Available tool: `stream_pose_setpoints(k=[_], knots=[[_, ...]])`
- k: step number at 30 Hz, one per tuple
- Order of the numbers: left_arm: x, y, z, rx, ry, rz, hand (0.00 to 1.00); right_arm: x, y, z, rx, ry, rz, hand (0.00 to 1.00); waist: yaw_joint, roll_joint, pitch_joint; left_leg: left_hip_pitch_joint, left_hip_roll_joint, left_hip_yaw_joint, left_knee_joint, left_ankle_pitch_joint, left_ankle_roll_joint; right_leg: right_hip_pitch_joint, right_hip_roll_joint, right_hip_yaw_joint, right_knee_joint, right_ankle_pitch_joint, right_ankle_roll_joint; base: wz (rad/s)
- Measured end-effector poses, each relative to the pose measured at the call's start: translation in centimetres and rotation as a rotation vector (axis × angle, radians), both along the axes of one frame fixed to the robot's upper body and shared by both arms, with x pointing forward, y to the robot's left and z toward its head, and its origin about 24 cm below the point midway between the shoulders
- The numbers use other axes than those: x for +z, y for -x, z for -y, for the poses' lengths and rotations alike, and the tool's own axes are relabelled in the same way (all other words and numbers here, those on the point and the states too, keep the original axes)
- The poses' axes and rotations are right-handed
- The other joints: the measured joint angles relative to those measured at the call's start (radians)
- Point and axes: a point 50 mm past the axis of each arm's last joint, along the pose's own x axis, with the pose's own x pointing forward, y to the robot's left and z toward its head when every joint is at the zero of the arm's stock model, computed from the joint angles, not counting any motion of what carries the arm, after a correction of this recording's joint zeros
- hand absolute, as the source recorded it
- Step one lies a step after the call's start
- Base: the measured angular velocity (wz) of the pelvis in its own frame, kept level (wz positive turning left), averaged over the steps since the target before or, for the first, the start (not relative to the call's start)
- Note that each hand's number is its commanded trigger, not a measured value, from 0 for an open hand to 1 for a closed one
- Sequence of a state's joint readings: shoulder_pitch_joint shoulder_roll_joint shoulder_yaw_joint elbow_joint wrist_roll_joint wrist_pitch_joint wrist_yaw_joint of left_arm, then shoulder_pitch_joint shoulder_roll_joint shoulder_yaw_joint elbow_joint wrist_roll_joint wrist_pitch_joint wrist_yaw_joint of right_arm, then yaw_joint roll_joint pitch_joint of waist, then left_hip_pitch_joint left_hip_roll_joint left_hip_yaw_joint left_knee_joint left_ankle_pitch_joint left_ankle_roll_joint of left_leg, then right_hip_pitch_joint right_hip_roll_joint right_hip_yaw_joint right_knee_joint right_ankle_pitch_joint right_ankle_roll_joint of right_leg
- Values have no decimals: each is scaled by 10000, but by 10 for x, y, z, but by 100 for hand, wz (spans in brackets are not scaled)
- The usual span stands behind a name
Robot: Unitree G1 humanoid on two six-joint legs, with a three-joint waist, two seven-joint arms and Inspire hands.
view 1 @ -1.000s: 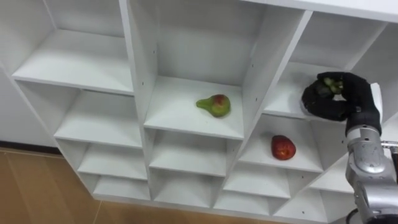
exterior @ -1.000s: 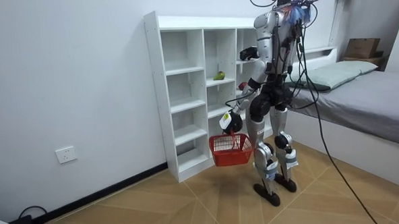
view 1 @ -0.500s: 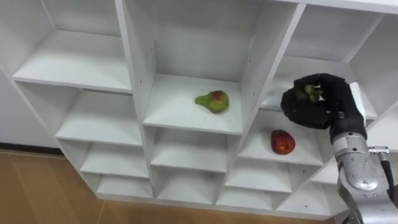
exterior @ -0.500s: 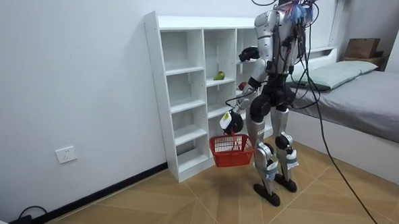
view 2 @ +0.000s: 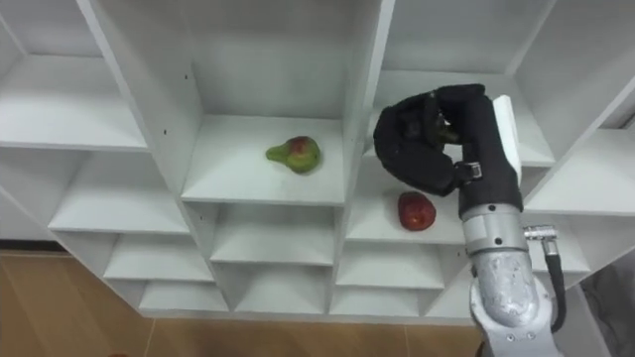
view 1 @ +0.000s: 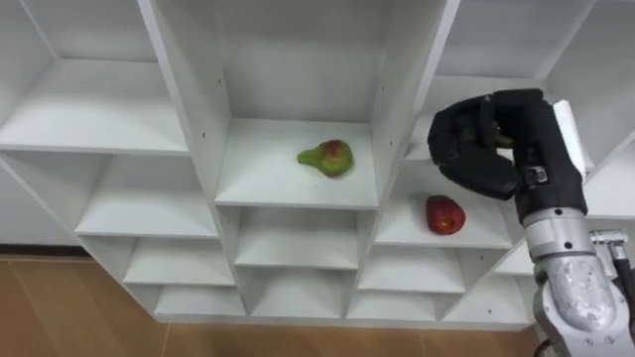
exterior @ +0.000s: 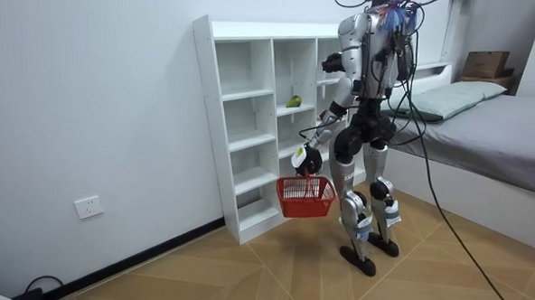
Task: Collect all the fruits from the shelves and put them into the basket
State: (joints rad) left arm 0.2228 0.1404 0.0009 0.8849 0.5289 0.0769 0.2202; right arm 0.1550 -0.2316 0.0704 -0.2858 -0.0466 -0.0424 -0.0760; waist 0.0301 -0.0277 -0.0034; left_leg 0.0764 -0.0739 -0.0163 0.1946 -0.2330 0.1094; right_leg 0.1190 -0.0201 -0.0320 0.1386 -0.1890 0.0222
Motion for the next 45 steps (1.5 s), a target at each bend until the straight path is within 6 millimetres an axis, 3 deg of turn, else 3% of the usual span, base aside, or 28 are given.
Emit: stream_pose_setpoints(k=[12, 17, 22, 27, 32, 36, 45], knots=[[-1, -18, 19, -1060, 621, 419, 100, -15, 10, -38, 3024, 46, -1153, 100, -12, 90, 35, -144, 92, 163, -39, 11, -17, -365, 73, 4, 295, 22, -30, -4], [1, -31, 25, -8, 1406, 998, 100, -30, 14, -52, 3530, -440, -1815, 100, 8, 78, 56, -166, 90, 143, -46, 11, -16, -381, 52, -29, 295, 21, -29, 0], [2, -42, 27, 278, 1728, 1320, 100, -47, 14, -51, 3410, -1093, -2579, 100, 9, 37, 76, -186, 89, 129, -43, 11, -16, -385, 58, -144, 291, 22, -29, 0], [3, -49, 34, 838, 2383, 1579, 100, -82, 19, -47, 3154, -890, -4216, 100, -6, -13, 43, -537, 78, 115, 53, 12, -16, -677, 37, -317, 302, 30, -40, 2], [5, -60, 42, 1024, 2953, 1872, 100, -97, 24, -56, 3467, -870, -4959, 100, -7, -15, 56, -728, 97, 108, 84, 24, -35, -861, 32, -602, 285, 44, -64, 0], [8, -71, 48, 1170, 3528, 2057, 100, -125, 29, -54, 3149, -887, -6167, 100, 39, -27, 57, -785, 101, 100, 103, 28, -39, -951, 26, -593, 290, 45, -65, 0], [14, -91, 58, 1602, 4359, 2541, 100, -136, 30, -53, 2919, -713, -6649, 100, 8, -134, 120, -1342, 94, -18, 281, 38, -54, -1377, -61, -965, 305, 49, -72, 4]])
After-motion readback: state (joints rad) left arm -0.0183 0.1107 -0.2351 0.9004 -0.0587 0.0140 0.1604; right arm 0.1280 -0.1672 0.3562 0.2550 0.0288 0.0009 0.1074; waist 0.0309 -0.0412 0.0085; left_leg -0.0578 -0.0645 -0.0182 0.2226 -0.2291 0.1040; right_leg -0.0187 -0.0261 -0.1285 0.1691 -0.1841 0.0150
